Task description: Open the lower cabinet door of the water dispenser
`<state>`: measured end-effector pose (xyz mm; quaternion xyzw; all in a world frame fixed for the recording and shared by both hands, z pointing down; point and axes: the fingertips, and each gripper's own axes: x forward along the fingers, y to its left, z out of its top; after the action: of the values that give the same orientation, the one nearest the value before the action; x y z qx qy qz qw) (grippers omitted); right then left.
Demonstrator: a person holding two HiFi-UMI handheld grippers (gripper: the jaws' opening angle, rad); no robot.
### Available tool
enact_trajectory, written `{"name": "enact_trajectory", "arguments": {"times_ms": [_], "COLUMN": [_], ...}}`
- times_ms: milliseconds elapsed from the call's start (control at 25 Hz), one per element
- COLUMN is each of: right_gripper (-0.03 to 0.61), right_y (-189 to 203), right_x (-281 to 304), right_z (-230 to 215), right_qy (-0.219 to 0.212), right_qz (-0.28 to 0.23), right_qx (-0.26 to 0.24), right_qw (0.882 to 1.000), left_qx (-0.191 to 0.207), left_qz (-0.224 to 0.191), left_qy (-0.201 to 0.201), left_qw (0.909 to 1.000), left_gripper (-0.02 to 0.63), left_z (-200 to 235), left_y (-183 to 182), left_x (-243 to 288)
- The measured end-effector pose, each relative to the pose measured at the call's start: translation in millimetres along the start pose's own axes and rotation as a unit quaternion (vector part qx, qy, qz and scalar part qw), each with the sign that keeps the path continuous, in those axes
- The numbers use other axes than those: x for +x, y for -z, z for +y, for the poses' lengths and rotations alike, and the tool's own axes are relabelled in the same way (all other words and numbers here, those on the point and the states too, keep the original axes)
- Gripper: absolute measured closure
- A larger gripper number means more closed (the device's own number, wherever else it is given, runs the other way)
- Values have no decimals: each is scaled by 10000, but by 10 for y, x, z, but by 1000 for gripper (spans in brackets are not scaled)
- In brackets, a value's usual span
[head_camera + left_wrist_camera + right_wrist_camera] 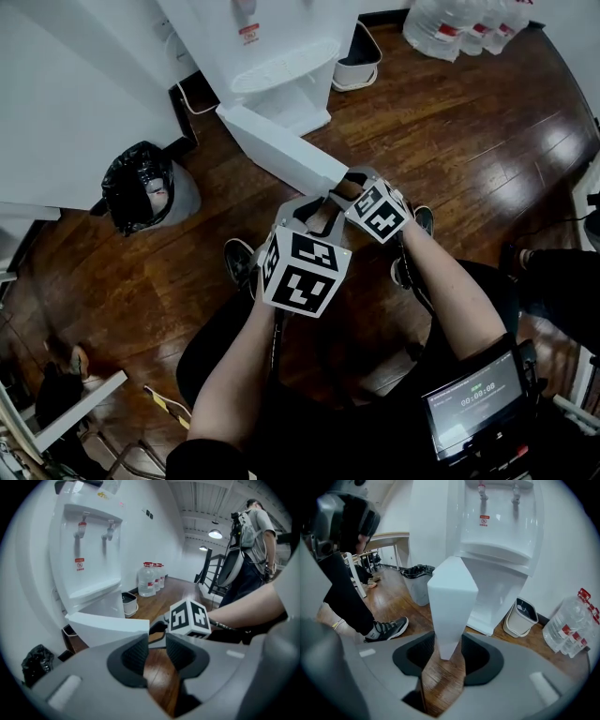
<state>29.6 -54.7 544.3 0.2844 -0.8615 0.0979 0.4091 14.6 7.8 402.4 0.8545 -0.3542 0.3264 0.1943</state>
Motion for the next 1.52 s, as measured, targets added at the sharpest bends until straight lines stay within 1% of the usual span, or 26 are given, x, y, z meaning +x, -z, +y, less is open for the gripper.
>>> {"name": "enact_trajectory", "arguments": {"times_ms": [200,360,560,640,760,840,960,1120,1400,1520], "right_gripper": [401,408,416,414,413,414,443,445,457,463], "right_y": [-33,-43,-98,-129,-184,-217,-279,-390,-555,-600], "right_x": [-2,-12,25,39,62,77,100,159,261,295], "right_z": [41,188,401,480,590,677,876,1134,1403,1479], "right_qy": [-107,-233,-441,-554,-720,-798,-916,-1115,-1302,-1351], "right_qz": [-5,4,18,23,33,44,54,24,-64,-95], "right_qx": [57,-48,-205,-270,-343,-402,-560,-861,-958,-950], "right_qw": [9999,9997,9988,9981,9968,9960,9942,9900,9868,9862], "left_qx": [-239,-364,-546,-707,-1062,-1195,-1215,-1247,-1329,-1228], "left_qz": [27,54,-163,-191,-261,-288,-246,-230,-247,-94], "left_qy": [-88,-325,-522,-595,-712,-774,-832,-889,-1008,-1111], "left_qw": [9997,9988,9970,9955,9914,9894,9888,9879,9857,9861], "left_gripper": [476,476,476,476,476,476,476,476,476,476], "left_z": [83,264,469,545,676,746,810,882,1043,1102], "left_y": [47,132,62,100,138,162,246,323,474,619], "left_x": [-46,-60,-161,-205,-280,-325,-385,-462,-618,-611]}}
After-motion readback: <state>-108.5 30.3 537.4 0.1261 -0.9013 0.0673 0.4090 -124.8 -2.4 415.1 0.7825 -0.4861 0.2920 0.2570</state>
